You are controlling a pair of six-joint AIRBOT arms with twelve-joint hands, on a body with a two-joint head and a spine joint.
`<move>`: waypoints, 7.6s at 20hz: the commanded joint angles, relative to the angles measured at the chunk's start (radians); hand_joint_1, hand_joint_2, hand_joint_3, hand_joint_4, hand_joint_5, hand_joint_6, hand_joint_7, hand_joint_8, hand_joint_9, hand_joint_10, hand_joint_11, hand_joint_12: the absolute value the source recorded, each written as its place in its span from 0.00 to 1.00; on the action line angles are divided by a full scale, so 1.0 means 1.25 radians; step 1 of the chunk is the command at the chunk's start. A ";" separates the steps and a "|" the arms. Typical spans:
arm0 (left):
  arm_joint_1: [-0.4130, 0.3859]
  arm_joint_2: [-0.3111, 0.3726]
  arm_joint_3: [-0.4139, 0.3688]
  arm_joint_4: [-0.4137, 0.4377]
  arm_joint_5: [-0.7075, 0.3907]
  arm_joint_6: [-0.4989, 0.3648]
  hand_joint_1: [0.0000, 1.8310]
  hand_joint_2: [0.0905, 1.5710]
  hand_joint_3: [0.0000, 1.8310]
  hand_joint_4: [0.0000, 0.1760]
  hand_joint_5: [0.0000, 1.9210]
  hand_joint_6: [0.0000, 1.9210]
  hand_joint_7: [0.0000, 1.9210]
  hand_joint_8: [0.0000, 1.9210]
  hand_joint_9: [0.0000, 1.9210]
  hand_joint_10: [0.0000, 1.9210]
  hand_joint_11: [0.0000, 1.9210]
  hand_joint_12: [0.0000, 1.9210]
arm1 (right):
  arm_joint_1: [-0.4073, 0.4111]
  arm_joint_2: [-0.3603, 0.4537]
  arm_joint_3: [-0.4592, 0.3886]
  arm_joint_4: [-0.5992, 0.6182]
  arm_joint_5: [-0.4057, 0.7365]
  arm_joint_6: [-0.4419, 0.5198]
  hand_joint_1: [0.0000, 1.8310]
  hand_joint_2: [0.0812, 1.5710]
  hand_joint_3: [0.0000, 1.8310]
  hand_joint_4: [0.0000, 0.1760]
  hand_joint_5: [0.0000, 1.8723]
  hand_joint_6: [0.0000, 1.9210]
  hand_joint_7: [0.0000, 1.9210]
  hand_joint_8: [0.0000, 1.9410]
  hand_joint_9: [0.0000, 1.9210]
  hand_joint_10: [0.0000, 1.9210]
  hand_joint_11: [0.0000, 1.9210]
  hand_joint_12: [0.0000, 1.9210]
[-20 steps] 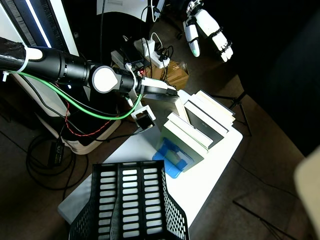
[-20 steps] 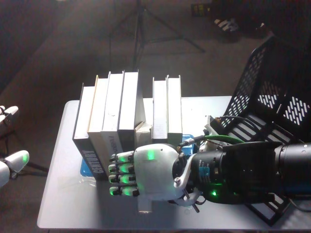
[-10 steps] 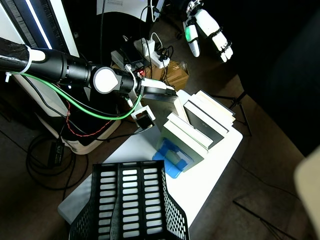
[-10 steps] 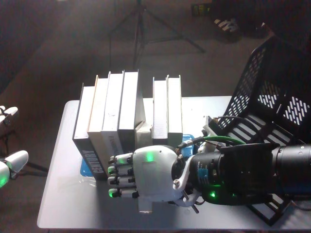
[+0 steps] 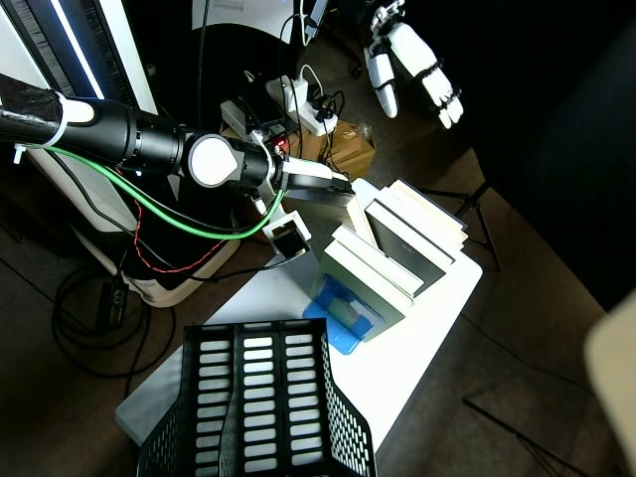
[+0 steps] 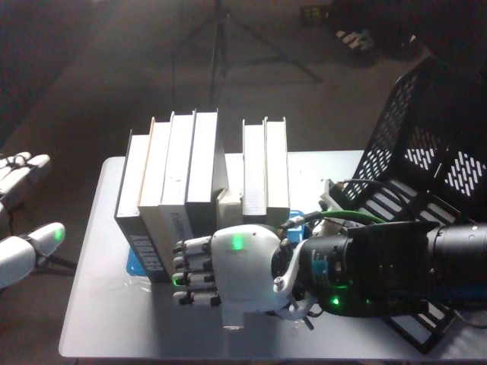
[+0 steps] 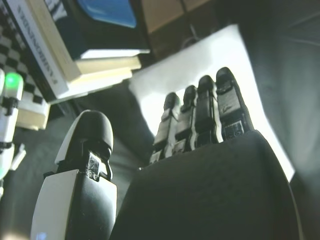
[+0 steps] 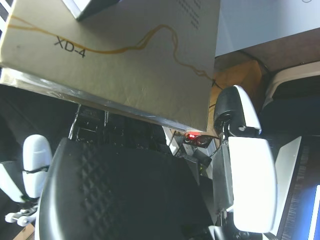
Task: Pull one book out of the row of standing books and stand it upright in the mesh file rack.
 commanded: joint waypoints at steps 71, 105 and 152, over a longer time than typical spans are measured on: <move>-0.165 -0.040 0.107 0.101 0.057 0.005 0.13 0.87 0.00 0.40 0.02 0.00 0.00 0.00 0.00 0.00 0.00 0.00 | 0.375 0.570 -0.379 -0.929 0.317 1.041 0.65 0.75 0.00 0.00 0.44 0.61 0.44 0.69 0.37 0.77 0.25 1.00; -0.096 -0.002 0.050 0.044 -0.012 -0.010 0.14 0.86 0.00 0.59 0.02 0.00 0.00 0.00 0.00 0.00 0.00 0.00 | 0.252 0.375 -0.058 -1.773 0.067 1.873 0.65 0.79 0.00 0.00 0.35 0.74 0.42 0.61 0.34 0.77 0.24 0.93; -0.101 -0.041 0.079 0.082 -0.029 -0.036 0.12 0.88 0.00 0.51 0.01 0.00 0.00 0.00 0.00 0.00 0.00 0.00 | 0.167 0.206 0.295 -1.773 0.087 2.081 0.61 0.83 0.00 0.00 0.29 0.81 0.38 0.78 0.33 0.78 0.22 1.00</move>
